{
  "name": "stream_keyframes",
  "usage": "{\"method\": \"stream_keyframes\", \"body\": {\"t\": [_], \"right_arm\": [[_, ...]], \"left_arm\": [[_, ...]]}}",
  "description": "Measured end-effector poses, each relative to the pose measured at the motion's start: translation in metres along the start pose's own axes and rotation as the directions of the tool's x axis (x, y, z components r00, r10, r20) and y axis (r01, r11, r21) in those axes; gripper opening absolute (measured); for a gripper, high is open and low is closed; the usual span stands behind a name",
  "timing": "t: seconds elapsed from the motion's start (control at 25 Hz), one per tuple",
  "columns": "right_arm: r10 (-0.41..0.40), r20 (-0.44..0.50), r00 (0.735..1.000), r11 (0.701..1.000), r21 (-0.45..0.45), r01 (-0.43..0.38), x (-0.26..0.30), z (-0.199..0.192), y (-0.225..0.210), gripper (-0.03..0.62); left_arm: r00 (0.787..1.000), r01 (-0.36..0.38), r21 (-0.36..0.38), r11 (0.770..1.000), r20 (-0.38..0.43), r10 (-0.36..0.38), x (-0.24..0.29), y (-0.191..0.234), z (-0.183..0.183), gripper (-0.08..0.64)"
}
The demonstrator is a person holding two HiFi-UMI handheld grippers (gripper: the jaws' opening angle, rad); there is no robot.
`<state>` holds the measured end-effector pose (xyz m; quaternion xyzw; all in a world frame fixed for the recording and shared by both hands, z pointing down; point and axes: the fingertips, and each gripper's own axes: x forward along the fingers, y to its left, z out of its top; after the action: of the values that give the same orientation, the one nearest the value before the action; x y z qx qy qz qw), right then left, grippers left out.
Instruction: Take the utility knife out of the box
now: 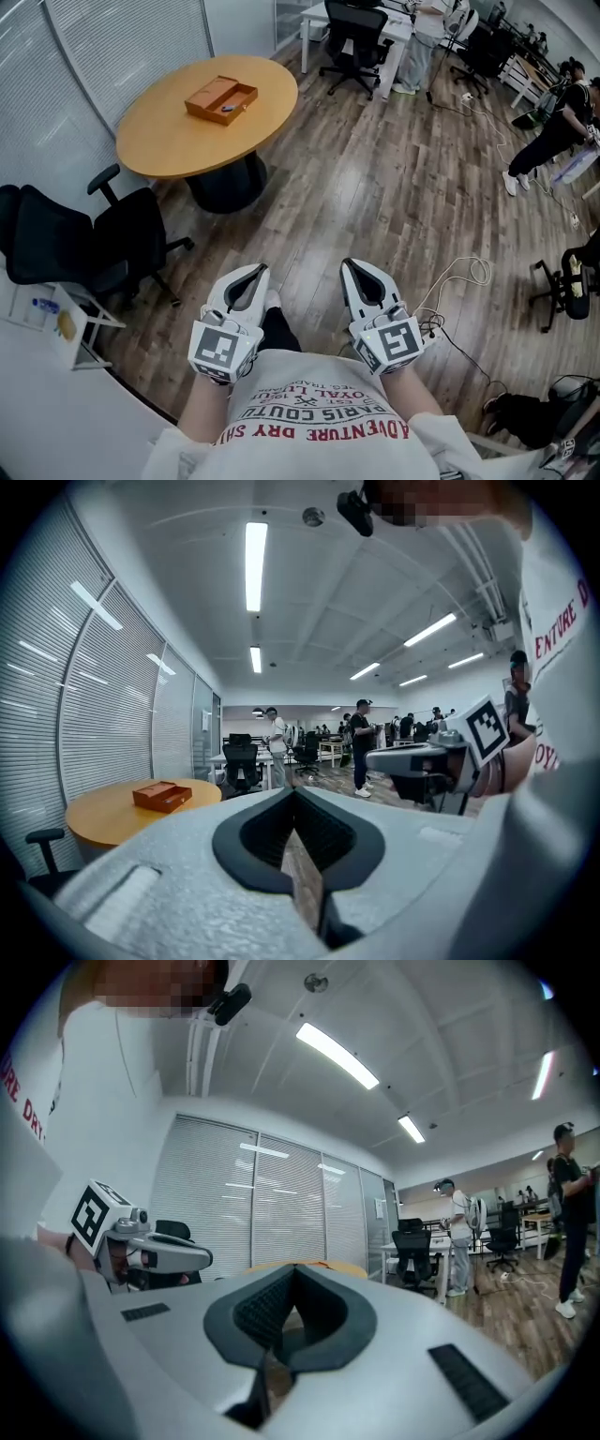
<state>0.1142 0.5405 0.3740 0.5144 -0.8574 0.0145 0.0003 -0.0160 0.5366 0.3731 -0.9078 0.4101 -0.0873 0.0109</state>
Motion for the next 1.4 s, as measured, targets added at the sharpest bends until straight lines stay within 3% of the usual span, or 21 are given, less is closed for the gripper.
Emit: {"method": "stream_keyframes", "body": {"t": [0.56, 0.76, 1.04, 1.24, 1.4], "right_arm": [[-0.072, -0.071, 0.995, 0.997, 0.031, 0.074, 0.056, -0.027, -0.049, 0.008], [-0.101, -0.101, 0.99, 0.993, 0.05, 0.106, 0.11, -0.035, -0.074, 0.008], [-0.195, -0.091, 0.977, 0.979, 0.034, 0.199, 0.194, -0.019, -0.127, 0.008], [-0.203, -0.065, 0.977, 0.979, 0.004, 0.204, 0.248, -0.002, -0.143, 0.008], [-0.17, -0.046, 0.984, 0.985, 0.003, 0.17, 0.291, 0.006, -0.149, 0.008]], "left_arm": [[0.998, 0.053, -0.063, 0.997, -0.041, -0.056, 0.069, 0.042, -0.023, -0.005], [0.995, 0.08, -0.076, 0.994, -0.051, -0.084, 0.115, 0.087, -0.027, -0.005], [0.992, 0.124, -0.045, 0.991, -0.011, -0.125, 0.191, 0.168, 0.005, -0.005], [0.99, 0.139, -0.045, 0.989, -0.005, -0.14, 0.224, 0.215, 0.018, -0.005], [0.994, 0.108, -0.098, 0.989, -0.006, -0.109, 0.237, 0.254, 0.017, -0.006]]}}
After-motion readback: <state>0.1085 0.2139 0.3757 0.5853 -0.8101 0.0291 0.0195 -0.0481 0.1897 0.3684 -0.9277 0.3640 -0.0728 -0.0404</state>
